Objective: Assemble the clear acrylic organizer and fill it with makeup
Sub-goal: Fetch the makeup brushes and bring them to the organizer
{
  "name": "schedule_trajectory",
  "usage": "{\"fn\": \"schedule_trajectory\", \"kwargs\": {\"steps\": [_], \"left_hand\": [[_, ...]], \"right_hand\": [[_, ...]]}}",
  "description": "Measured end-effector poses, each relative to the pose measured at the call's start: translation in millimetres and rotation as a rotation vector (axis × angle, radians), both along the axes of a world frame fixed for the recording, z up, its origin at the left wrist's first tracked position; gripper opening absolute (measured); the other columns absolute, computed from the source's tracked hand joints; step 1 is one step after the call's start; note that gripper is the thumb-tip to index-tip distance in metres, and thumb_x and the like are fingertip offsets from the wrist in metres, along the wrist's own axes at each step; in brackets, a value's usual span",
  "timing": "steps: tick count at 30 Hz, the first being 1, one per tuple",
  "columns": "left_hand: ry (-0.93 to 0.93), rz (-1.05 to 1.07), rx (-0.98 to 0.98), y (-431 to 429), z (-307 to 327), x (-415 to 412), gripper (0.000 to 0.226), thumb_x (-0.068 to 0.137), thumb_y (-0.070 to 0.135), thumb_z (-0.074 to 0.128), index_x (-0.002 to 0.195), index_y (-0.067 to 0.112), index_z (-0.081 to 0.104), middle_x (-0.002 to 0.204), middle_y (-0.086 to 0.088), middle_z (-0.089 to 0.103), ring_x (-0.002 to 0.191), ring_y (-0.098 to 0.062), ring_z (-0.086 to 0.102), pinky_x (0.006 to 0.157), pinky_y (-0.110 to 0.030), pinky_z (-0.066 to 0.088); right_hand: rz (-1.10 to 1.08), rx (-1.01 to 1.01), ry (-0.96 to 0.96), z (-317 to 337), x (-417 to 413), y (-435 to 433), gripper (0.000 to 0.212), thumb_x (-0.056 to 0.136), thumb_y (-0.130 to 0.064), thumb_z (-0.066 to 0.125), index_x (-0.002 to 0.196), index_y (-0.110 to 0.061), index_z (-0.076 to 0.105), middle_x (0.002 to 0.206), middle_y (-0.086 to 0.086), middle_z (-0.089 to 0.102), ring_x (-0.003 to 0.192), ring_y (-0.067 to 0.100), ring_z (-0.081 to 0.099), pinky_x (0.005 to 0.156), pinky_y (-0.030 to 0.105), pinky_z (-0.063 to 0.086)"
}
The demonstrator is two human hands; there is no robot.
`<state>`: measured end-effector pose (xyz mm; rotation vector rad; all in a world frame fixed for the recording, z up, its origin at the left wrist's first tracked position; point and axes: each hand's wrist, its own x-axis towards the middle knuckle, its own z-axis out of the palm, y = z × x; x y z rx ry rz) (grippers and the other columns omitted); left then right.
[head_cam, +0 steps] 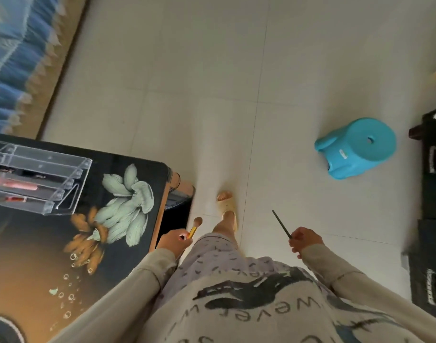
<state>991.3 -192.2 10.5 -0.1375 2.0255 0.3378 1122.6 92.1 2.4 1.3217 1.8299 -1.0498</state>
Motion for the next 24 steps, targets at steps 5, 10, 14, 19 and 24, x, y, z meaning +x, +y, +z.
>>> {"fn": "schedule_trajectory", "kwargs": {"steps": [5,10,14,19,24], "left_hand": [[0.034,-0.127,-0.003,49,9,-95,0.027,0.091,0.024,0.049,0.113,0.011,0.06,0.119,-0.013,0.063,0.109,-0.028,0.058,0.08,-0.024,0.038],[0.102,-0.152,0.009,95,23,-174,0.023,0.091,0.019,0.042,0.069,0.018,0.047,0.075,-0.005,0.055,0.084,-0.024,0.05,0.069,-0.028,0.037],[0.136,-0.024,0.076,115,29,-216,0.021,0.092,0.019,0.048,0.106,0.009,0.06,0.111,-0.015,0.064,0.092,-0.024,0.055,0.082,-0.029,0.04],[0.118,0.16,0.076,124,22,-240,0.027,0.091,0.021,0.051,0.113,0.009,0.06,0.121,-0.015,0.062,0.109,-0.029,0.058,0.085,-0.026,0.041],[0.064,0.354,-0.023,126,17,-241,0.029,0.092,0.02,0.047,0.115,0.008,0.061,0.113,-0.013,0.064,0.111,-0.03,0.058,0.088,-0.031,0.044]], "right_hand": [[-0.041,0.02,-0.095,0,-44,31,0.008,0.083,-0.002,0.057,0.08,-0.009,0.055,0.091,0.015,0.063,0.08,0.027,0.06,0.065,0.029,0.049],[0.035,0.085,-0.195,11,-92,61,0.013,0.086,-0.007,0.05,0.089,-0.009,0.062,0.109,0.017,0.064,0.11,0.031,0.057,0.085,0.027,0.044],[0.053,0.129,-0.16,15,-136,87,0.022,0.087,-0.006,0.048,0.103,-0.002,0.063,0.116,0.02,0.062,0.112,0.034,0.054,0.095,0.033,0.043],[0.229,0.124,-0.181,5,-213,122,0.025,0.086,-0.008,0.054,0.109,-0.003,0.062,0.121,0.016,0.062,0.113,0.031,0.057,0.094,0.028,0.043],[0.482,0.089,-0.126,-1,-313,158,0.021,0.085,-0.009,0.057,0.104,-0.006,0.062,0.115,0.015,0.065,0.107,0.03,0.06,0.089,0.029,0.044]]}}
